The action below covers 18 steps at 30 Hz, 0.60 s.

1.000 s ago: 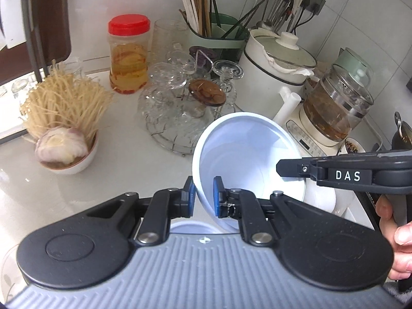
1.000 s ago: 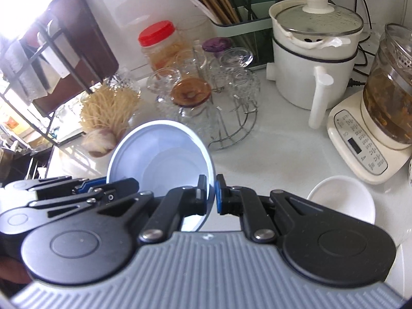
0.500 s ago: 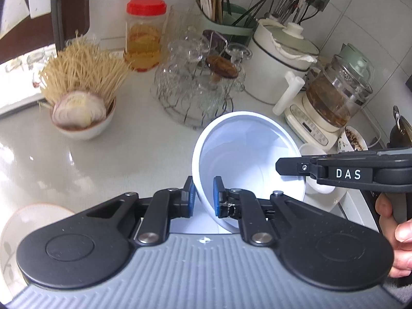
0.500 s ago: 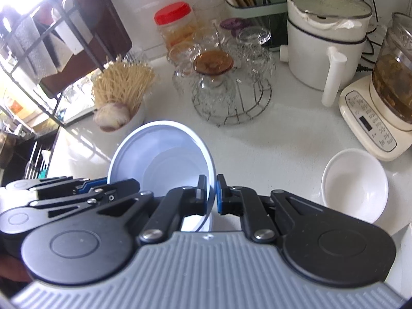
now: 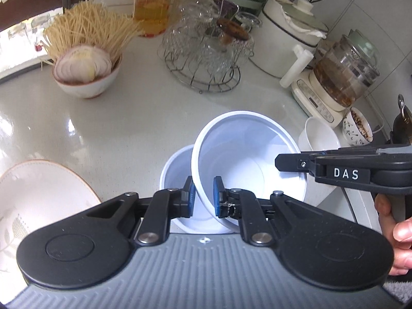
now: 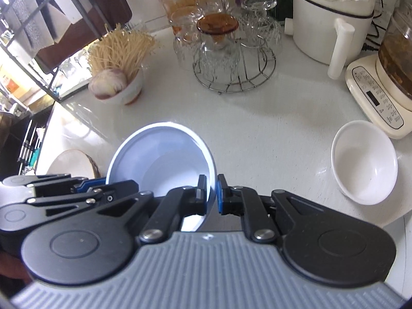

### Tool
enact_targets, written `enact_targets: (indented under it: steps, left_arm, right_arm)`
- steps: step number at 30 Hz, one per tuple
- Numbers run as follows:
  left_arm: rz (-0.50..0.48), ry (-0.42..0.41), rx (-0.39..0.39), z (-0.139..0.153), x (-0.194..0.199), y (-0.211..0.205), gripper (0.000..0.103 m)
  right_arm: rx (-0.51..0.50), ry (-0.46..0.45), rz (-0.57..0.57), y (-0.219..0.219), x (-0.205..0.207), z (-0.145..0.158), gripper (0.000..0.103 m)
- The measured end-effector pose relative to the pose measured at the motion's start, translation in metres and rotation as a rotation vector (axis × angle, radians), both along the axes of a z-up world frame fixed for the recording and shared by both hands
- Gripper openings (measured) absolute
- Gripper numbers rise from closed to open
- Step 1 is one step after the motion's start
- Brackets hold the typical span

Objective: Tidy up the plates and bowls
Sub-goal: 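Lower the plastic bowl into the first plastic bowl and open the left gripper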

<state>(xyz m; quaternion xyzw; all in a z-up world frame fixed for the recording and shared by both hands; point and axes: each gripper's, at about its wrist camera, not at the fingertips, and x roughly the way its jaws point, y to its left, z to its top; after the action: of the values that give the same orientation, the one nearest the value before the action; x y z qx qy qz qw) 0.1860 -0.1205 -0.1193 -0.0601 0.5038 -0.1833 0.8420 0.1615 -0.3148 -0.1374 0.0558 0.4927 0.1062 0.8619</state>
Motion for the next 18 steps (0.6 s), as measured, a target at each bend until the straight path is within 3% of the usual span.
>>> enact_targets:
  steps: [6, 10, 18]
  left_arm:
    - [0.017, 0.012, 0.046, -0.013, 0.002, 0.0, 0.015]
    - [0.055, 0.042, 0.027, -0.02, 0.008, 0.006, 0.015]
    - [0.058, 0.053, 0.067, -0.028, 0.01, 0.006, 0.015]
  right_arm:
    - [0.002, 0.005, 0.014, 0.005, 0.004, -0.013, 0.012]
    - [0.018, 0.005, 0.021, 0.007, 0.008, -0.019, 0.012]
    - [0.034, 0.036, 0.038, 0.01, 0.016, -0.026, 0.012]
